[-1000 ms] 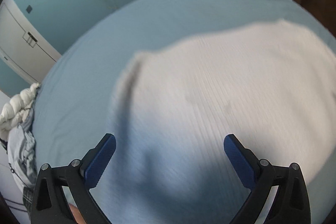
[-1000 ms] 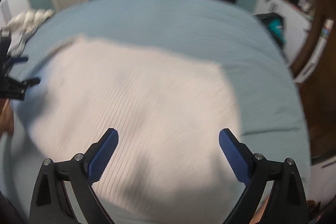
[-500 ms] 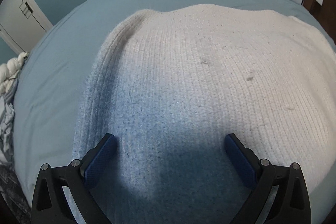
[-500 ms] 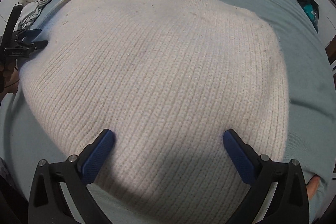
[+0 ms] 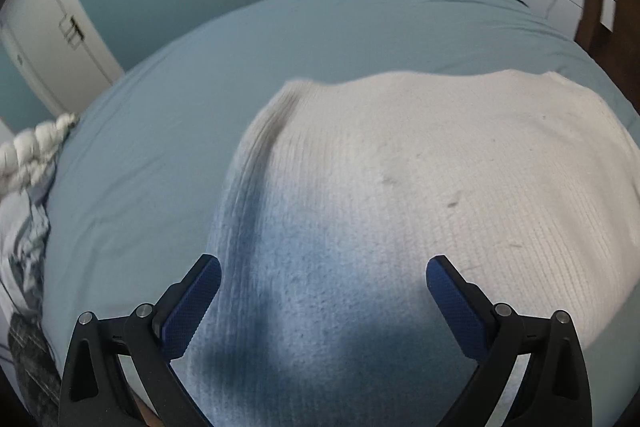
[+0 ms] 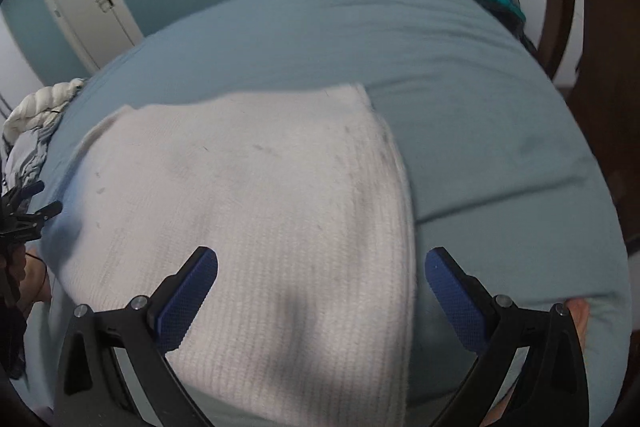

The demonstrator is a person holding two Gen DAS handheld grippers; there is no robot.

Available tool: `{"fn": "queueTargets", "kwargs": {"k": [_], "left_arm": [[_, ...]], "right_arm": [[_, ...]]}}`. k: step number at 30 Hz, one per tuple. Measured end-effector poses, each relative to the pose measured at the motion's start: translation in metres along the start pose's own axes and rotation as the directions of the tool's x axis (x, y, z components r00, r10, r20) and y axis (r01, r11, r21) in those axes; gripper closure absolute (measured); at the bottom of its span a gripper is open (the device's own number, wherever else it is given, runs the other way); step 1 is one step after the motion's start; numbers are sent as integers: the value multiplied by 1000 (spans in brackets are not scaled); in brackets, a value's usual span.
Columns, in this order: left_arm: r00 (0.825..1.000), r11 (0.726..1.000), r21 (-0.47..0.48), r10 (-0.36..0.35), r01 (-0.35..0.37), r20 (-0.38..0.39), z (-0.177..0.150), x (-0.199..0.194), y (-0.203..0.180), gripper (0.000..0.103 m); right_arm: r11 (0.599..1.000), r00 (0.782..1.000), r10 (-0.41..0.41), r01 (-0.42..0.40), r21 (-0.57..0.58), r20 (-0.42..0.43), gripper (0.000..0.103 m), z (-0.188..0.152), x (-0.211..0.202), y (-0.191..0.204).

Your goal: Fold small clothes

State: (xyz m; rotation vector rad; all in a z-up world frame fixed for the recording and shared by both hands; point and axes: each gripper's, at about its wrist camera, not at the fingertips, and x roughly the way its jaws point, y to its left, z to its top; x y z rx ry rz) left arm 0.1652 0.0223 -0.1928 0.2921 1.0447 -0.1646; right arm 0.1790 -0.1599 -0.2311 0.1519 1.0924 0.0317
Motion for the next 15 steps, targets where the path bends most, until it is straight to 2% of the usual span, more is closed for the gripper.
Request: {"fn": "queueTargets", "kwargs": {"k": [4, 6, 7, 8, 10, 12, 13, 14, 15], "left_arm": [[992, 998, -45, 42, -48, -118, -11, 35, 19, 0], [986, 998, -47, 31, -39, -164, -20, 52, 26, 0], [988, 997, -75, 3, -14, -151, -22, 55, 32, 0], [990, 994, -112, -20, 4, -143, -24, 58, 40, 0], [986, 987, -161, -44, 17, -162, -23, 65, 52, 0], [980, 974, -228, -60, 16, -189, -19, 68, 64, 0], [980, 968, -250, -40, -11, -197, -16, 65, 68, 0], [983, 966, -249, 26, -71, -181, -9, 56, 71, 0], [985, 966, -239, 64, -102, -162, -3, 53, 72, 1]], "right_arm": [[998, 989, 11, -1, 68, -147, 1, -10, 30, -13], [994, 972, 34, -7, 113, -233, 3, -18, 48, -19], [992, 960, 26, 10, 123, -279, 10, -22, 58, -22], [991, 942, 10, 37, 131, -336, 11, -27, 72, -28], [977, 939, 72, 2, 215, -335, 11, -30, 80, -43], [965, 938, 83, 9, 263, -337, 11, -30, 79, -49], [967, 947, 40, 43, 250, -319, 11, -28, 73, -48], [974, 962, -38, 95, 204, -270, 11, -22, 61, -42], [977, 971, -101, 138, 161, -219, 11, -18, 50, -34]]}}
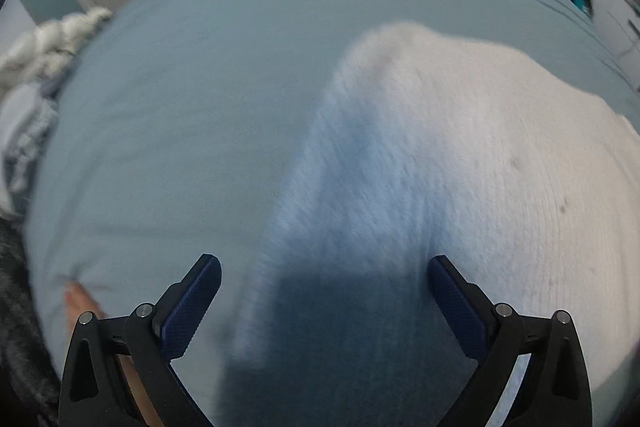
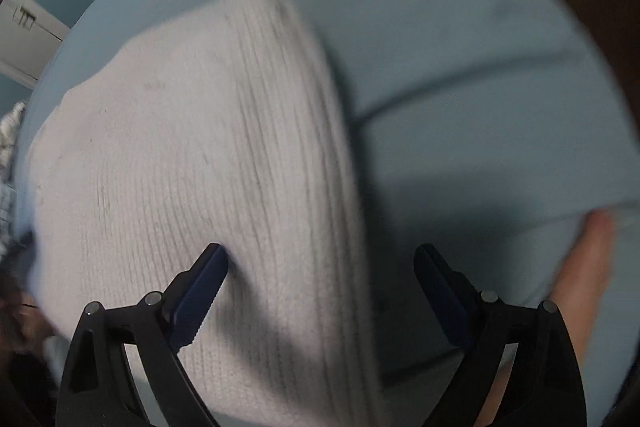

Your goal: Fold small clothes

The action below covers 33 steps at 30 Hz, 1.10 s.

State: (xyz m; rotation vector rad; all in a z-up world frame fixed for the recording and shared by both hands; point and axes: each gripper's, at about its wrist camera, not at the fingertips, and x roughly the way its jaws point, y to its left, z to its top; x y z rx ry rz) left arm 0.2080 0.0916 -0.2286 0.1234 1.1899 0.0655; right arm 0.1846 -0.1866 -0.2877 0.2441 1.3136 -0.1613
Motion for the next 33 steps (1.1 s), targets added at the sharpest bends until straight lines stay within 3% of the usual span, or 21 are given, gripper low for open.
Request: {"fn": "queueTargets", "kwargs": {"k": [2, 5, 7, 10, 11, 13, 14, 16, 18, 23, 26, 30, 33], "left_arm": [[992, 998, 37, 46, -50, 116, 9, -21, -6, 1], [987, 987, 160, -29, 4, 159, 18, -29, -36, 0], [988, 967, 253, -70, 32, 141, 16, -32, -65, 0], [987, 928, 364, -127, 82, 102, 10, -30, -113, 0], [990, 910, 403, -130, 95, 60, 7, -18, -132, 0], [998, 898, 439, -50, 32, 29, 3, 6, -148, 0], [997, 909, 413, -67, 48, 31, 2, 15, -146, 0], [989, 942, 307, -147, 135, 18, 4, 22, -129, 0], [979, 950, 242, -202, 200, -14, 7, 27, -114, 0], [992, 972, 197, -126, 128, -20, -1, 2, -101, 0], [993, 978, 172, -113, 116, -26, -2, -4, -99, 0], [994, 975, 195, -104, 109, -39, -1, -14, -94, 0], [994, 969, 224, -89, 99, -56, -7, -26, -88, 0]], "right_arm": [[992, 975, -92, 108, -70, 202, 10, 1, -34, 17], [984, 925, -64, 122, -131, 375, 10, -3, -61, 48], [972, 925, -41, 124, -198, 378, 10, -5, -55, 77], [934, 956, -13, 116, -339, 292, 10, -5, -21, 131], [918, 964, 4, 102, -384, 266, 10, -11, -7, 148], [887, 978, 8, 90, -453, 210, 10, -12, 18, 164], [874, 985, -10, 92, -477, 172, 10, -12, 35, 164], [900, 987, 73, -3, -435, 145, 7, -6, 42, 144], [932, 985, 131, -84, -352, 114, 7, 4, 44, 111], [974, 973, 193, -175, -144, 125, 7, -4, 8, 53], [977, 976, 213, -212, -27, 52, 7, -9, 1, 24], [963, 969, 243, -234, 134, -53, 7, -43, -26, -4], [929, 942, 296, -245, 279, -159, 7, -61, -27, -18]]}}
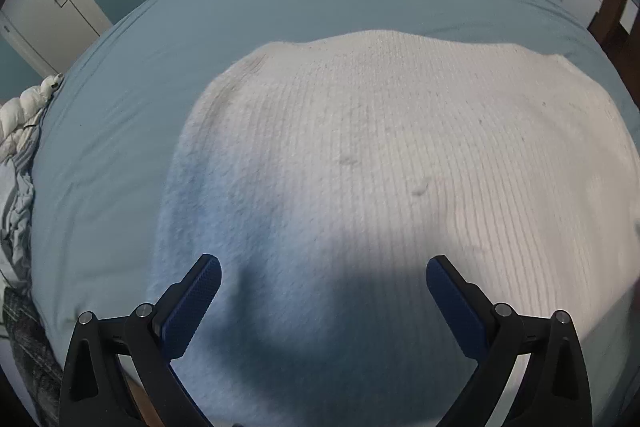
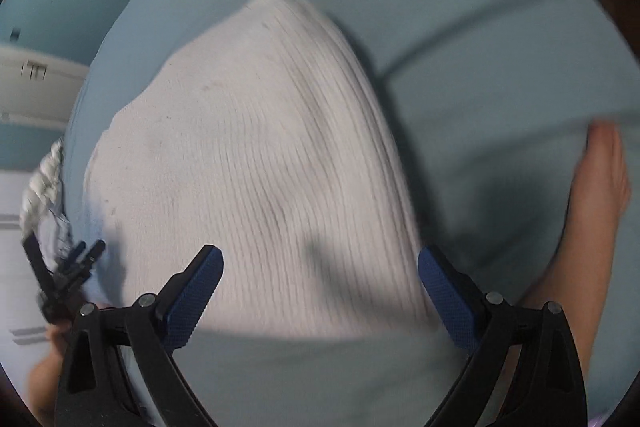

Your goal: Fold small clothes

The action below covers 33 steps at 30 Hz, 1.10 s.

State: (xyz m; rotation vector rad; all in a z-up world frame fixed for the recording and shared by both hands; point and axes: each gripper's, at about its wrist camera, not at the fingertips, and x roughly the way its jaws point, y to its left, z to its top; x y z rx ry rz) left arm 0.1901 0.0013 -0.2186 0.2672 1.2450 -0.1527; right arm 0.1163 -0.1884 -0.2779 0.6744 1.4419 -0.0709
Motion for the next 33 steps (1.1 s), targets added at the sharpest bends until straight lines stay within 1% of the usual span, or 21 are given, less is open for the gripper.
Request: {"fn": "queueTargets", "kwargs": {"k": [1, 3, 5, 7, 8, 9, 11, 13, 15, 17, 19, 21, 23, 24, 25, 26, 27, 28, 30, 32, 33], "left_arm": [[1000, 1000, -2, -2, 2, -10, -8, -8, 2, 0], [999, 999, -39, -13, 11, -44, -12, -13, 16, 0], [996, 995, -100, -27, 19, -85, -23, -16, 29, 0], [989, 986, -168, -40, 16, -139, -38, -14, 48, 0], [979, 975, -223, -57, 12, -195, -47, -8, 61, 0], [970, 962, -273, -78, 12, -231, -54, -6, 71, 0], [946, 919, -393, -141, 16, -290, -69, 3, 95, 0], [929, 885, -465, -178, 7, -323, -83, 5, 107, 0], [915, 859, -511, -225, 24, -334, -91, 12, 117, 0], [906, 838, -545, -258, 38, -335, -96, 18, 124, 0], [891, 809, -584, -306, 58, -335, -99, 26, 129, 0], [866, 754, -653, -368, 65, -339, -108, 35, 133, 0], [846, 712, -700, -408, 58, -345, -117, 41, 135, 0], [835, 699, -713, -423, 55, -351, -120, 44, 136, 0], [826, 692, -720, -435, 52, -358, -122, 48, 135, 0], [822, 689, -723, -440, 50, -362, -122, 53, 135, 0], [822, 686, -726, -441, 49, -360, -122, 55, 136, 0], [821, 679, -732, -445, 49, -358, -122, 58, 136, 0], [814, 650, -758, -466, 48, -348, -127, 66, 136, 0], [805, 625, -779, -484, 43, -344, -135, 74, 136, 0], [799, 615, -787, -494, 43, -343, -139, 77, 136, 0]], "right_arm": [[999, 999, 19, -18, 48, -32, 7, -4, 1, -9], [985, 995, 68, -55, 164, -74, 6, -8, 2, -25], [955, 988, 136, -112, 276, -71, 6, -8, 5, -41], [935, 985, 163, -134, 327, -62, 6, -8, -1, -51], [927, 983, 174, -141, 347, -66, 6, -7, -1, -59], [923, 981, 180, -143, 357, -73, 6, -10, -1, -62], [910, 975, 196, -142, 389, -102, 6, -17, 5, -71], [902, 967, 213, -140, 409, -140, 6, -27, 16, -75], [909, 961, 188, -92, 408, -201, 6, -35, 15, -76], [908, 952, 179, -64, 413, -247, 6, -41, 16, -80], [900, 950, 188, -65, 432, -249, 6, -42, 22, -84], [895, 952, 199, -80, 439, -232, 6, -33, 21, -82], [900, 957, 192, -82, 427, -220, 6, -28, 22, -85], [908, 957, 181, -73, 413, -229, 6, -23, 24, -83], [920, 954, 165, -57, 389, -250, 6, -20, 29, -83], [924, 952, 160, -52, 379, -259, 6, -20, 25, -83], [924, 952, 160, -52, 380, -259, 6, -21, 21, -84], [923, 953, 160, -53, 381, -256, 7, -22, 15, -85], [933, 960, 141, -46, 358, -244, 14, -25, 0, -93], [936, 968, 129, -47, 349, -216, 28, -23, -8, -93], [937, 973, 123, -48, 347, -197, 33, -21, -13, -95]]}}
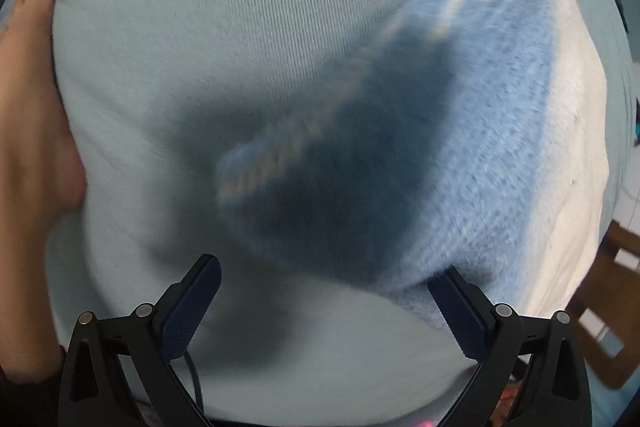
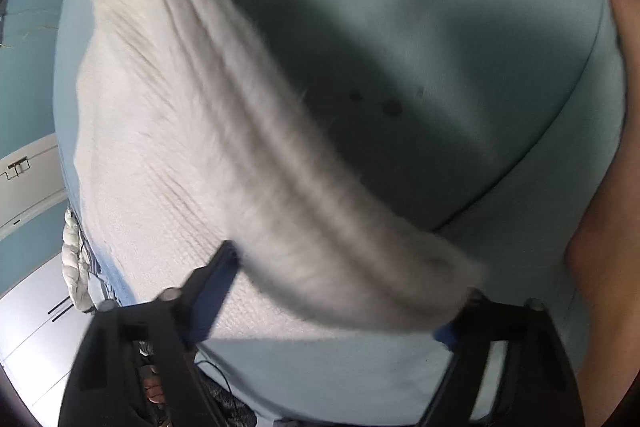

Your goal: Fold small clothes

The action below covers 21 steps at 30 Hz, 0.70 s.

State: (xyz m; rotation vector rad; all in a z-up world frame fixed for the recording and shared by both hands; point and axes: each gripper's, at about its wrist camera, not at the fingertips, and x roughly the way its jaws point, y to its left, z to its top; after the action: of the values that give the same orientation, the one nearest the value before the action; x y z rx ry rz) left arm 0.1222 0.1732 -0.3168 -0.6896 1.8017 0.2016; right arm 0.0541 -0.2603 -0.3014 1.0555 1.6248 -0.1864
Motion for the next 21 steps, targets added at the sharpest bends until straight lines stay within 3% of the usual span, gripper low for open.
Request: {"fn": "queueTargets", "kwargs": {"k": [5, 7, 9, 12, 14, 16, 18, 21], "left_arm": [[1000, 1000, -7, -17, 17, -1, -2, 4, 8, 0], [999, 999, -31, -30, 29, -30, -12, 4, 14, 0], [996, 996, -65, -58, 54, -60, -16, 10, 21, 0], [987, 995, -37, -101, 97, -122, -24, 22, 11, 0], [962, 981, -21, -192, 192, -195, -31, 31, 1, 0], [957, 973, -14, -230, 231, -178, -33, 27, -5, 0], [958, 965, -21, -261, 260, -116, -30, 19, -10, 0], [949, 946, -100, -314, 310, -30, -31, 8, 7, 0]], "right_arm": [[999, 997, -2, 5, -39, 84, 65, 0, -27, -3], [996, 992, -6, 17, -90, 122, 70, -2, -40, 0], [992, 990, -5, 23, -122, 142, 71, -2, -47, 0], [993, 989, 1, 16, -115, 145, 72, -1, -49, -2], [993, 990, 0, 17, -117, 143, 72, -2, -46, 8], [993, 991, 6, 9, -117, 133, 72, -1, -47, 8], [993, 991, 13, 2, -117, 131, 72, -11, -31, 37], [992, 991, 9, 8, -129, 130, 72, -9, -30, 35]]}}
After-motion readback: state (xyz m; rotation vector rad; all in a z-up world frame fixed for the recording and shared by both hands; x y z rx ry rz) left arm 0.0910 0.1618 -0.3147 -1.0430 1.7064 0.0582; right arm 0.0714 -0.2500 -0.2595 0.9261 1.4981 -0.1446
